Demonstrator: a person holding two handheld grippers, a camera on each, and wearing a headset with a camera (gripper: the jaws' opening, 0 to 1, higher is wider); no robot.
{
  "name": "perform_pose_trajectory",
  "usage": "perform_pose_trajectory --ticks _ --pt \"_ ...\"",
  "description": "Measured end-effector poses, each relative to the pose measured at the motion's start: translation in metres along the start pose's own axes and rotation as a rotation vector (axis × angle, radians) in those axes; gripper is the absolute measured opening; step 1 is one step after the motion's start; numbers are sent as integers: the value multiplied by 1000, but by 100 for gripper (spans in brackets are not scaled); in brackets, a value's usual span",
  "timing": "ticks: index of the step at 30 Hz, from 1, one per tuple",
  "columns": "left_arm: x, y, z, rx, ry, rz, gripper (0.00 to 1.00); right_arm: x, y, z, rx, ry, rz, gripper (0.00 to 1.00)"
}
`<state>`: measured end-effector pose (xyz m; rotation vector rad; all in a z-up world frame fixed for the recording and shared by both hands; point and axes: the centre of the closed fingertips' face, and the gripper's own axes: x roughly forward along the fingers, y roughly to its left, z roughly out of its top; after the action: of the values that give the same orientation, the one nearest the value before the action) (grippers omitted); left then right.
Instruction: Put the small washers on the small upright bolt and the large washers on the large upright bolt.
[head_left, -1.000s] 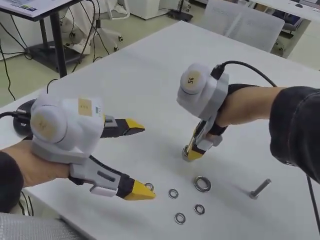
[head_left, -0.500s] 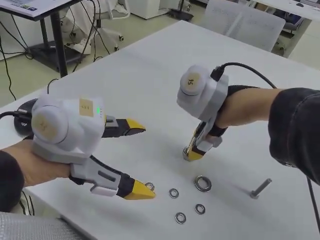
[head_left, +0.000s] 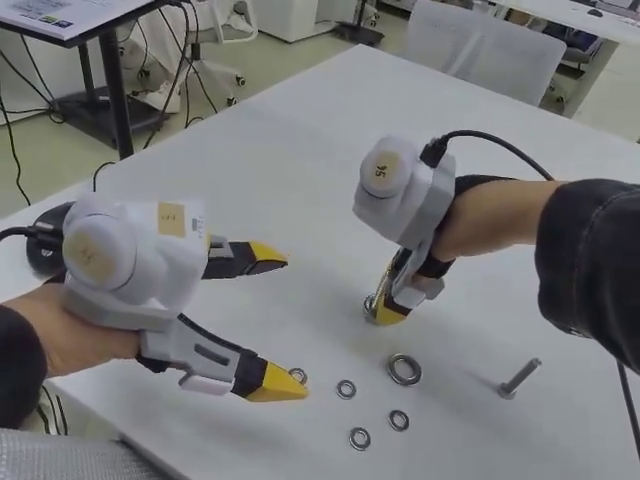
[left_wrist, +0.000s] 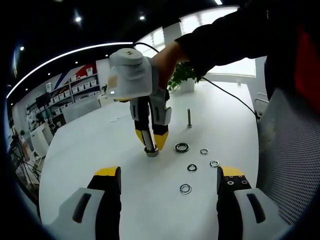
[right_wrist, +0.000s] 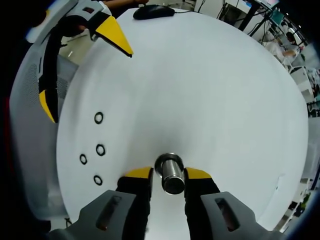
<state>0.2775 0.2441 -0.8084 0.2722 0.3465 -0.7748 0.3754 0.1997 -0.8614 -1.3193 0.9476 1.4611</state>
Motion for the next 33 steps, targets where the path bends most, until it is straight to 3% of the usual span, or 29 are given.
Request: perform_pose_trajectory --ticks 15,33 --pt "1 -1 -3 -18 9 0 77 -15 -1 -17 25 -20 -35 28" --pt "-5 6 -3 -58 -7 42 76 -21 33 -33 52 -53 -41 28"
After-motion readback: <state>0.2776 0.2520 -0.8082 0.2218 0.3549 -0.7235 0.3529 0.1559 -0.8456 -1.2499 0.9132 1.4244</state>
